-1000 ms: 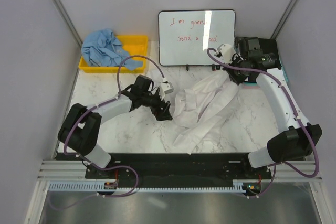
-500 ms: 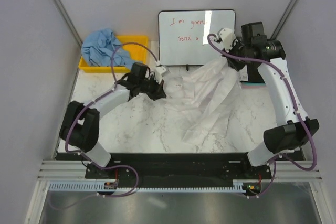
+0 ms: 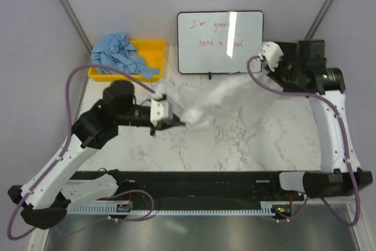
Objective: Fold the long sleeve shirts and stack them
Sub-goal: Flatten the shirt out
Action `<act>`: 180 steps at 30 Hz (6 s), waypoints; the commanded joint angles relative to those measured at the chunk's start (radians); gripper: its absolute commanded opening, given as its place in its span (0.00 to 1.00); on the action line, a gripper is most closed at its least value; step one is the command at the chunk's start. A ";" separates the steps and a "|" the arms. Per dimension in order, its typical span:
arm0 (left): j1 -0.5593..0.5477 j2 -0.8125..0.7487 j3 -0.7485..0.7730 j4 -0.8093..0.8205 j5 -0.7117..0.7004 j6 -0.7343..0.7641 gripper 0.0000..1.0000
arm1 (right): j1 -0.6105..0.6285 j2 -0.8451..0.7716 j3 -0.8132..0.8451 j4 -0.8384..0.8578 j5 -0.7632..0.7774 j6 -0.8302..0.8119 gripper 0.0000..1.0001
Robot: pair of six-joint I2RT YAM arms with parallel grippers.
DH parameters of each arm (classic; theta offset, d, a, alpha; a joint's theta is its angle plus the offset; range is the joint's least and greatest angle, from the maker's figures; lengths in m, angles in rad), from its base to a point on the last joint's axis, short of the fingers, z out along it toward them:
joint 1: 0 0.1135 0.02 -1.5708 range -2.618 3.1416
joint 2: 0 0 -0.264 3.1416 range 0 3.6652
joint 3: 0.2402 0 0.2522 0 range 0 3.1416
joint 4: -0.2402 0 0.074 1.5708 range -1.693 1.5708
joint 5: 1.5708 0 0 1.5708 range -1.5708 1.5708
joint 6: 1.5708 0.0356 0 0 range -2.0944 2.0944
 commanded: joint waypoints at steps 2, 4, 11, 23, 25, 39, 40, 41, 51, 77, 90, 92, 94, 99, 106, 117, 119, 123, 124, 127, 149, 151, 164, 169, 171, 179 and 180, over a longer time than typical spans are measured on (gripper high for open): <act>-0.507 0.089 -0.157 -0.102 -0.037 -0.019 0.21 | -0.305 -0.262 -0.505 0.049 0.012 -0.337 0.00; -0.526 0.171 -0.092 -0.075 -0.087 -0.066 0.59 | -0.456 -0.259 -0.571 0.069 0.004 -0.408 0.00; 0.003 0.344 0.022 -0.010 -0.007 -0.062 0.72 | -0.565 -0.126 -0.524 -0.006 -0.088 -0.470 0.02; 0.051 0.954 0.296 0.291 -0.396 0.041 0.87 | -0.470 -0.022 -0.513 0.061 -0.017 -0.353 0.07; 0.049 1.065 0.414 0.299 -0.447 0.056 0.88 | -0.462 -0.020 -0.506 0.058 -0.016 -0.344 0.07; 0.059 1.199 0.343 0.152 -0.515 0.262 0.74 | -0.364 0.001 -0.460 0.047 0.001 -0.286 0.10; 0.063 1.191 0.337 0.124 -0.508 0.259 0.67 | -0.353 0.001 -0.461 0.052 0.003 -0.273 0.10; 0.069 1.186 0.329 0.104 -0.503 0.254 0.60 | -0.343 0.001 -0.461 0.058 0.004 -0.263 0.11; 0.212 0.504 0.065 -0.076 -0.373 0.208 0.02 | -0.174 0.011 -0.338 0.077 -0.085 -0.134 0.06; 0.152 0.517 -0.010 -0.107 -0.133 0.174 0.77 | -0.132 0.003 -0.621 0.125 0.081 -0.329 0.07; -0.021 1.206 0.586 0.158 -0.518 -0.151 0.84 | -0.132 0.041 -0.555 0.139 0.102 -0.207 0.09; -0.038 1.270 0.614 0.156 -0.544 -0.117 0.85 | -0.131 0.049 -0.538 0.139 0.104 -0.198 0.09; -0.053 1.300 0.623 0.155 -0.535 -0.073 0.85 | -0.128 0.066 -0.526 0.148 0.105 -0.180 0.09; -0.047 1.367 0.613 0.143 -0.577 -0.040 0.59 | -0.083 0.104 -0.474 0.165 0.119 -0.143 0.10; 0.100 1.063 0.329 0.123 -0.505 -0.077 0.02 | 0.028 0.115 -0.383 0.283 0.266 -0.134 0.11; 0.350 0.685 -0.058 0.046 -0.455 0.029 0.02 | 0.061 0.282 -0.179 0.222 0.031 0.162 0.75; 0.350 0.682 -0.064 0.046 -0.436 0.011 0.02 | -0.041 0.273 -0.209 0.211 0.018 0.158 0.75; 0.352 0.698 -0.043 0.054 -0.425 -0.006 0.02 | -0.109 0.305 -0.271 0.224 0.042 0.155 0.74; 0.350 0.703 -0.036 0.054 -0.423 -0.005 0.02 | -0.111 0.319 -0.285 0.242 0.062 0.155 0.74; 0.352 0.718 -0.016 0.050 -0.423 -0.011 0.02 | -0.111 0.392 -0.292 0.277 0.082 0.167 0.72; 0.352 0.711 0.001 0.034 -0.429 -0.036 0.02 | -0.028 0.626 -0.394 0.348 0.190 0.280 0.40; 0.353 0.709 -0.004 0.034 -0.425 -0.039 0.02 | -0.028 0.621 -0.400 0.320 0.178 0.280 0.15; 0.369 0.473 -0.026 0.193 -0.369 -0.109 0.02 | -0.114 0.298 -0.063 0.581 0.378 0.199 0.00; 0.382 0.553 0.053 0.397 -0.544 -0.138 0.02 | -0.083 0.518 0.251 0.746 0.475 0.179 0.00; 0.411 0.628 0.114 0.428 -0.576 -0.143 0.02 | -0.068 0.625 0.338 0.838 0.498 0.164 0.00; 0.456 0.867 0.324 0.445 -0.597 -0.154 0.02 | 0.070 0.849 0.432 1.256 0.564 0.003 0.55; 0.456 0.885 0.338 0.422 -0.600 -0.157 0.02 | 0.079 0.862 0.432 1.283 0.631 -0.020 0.90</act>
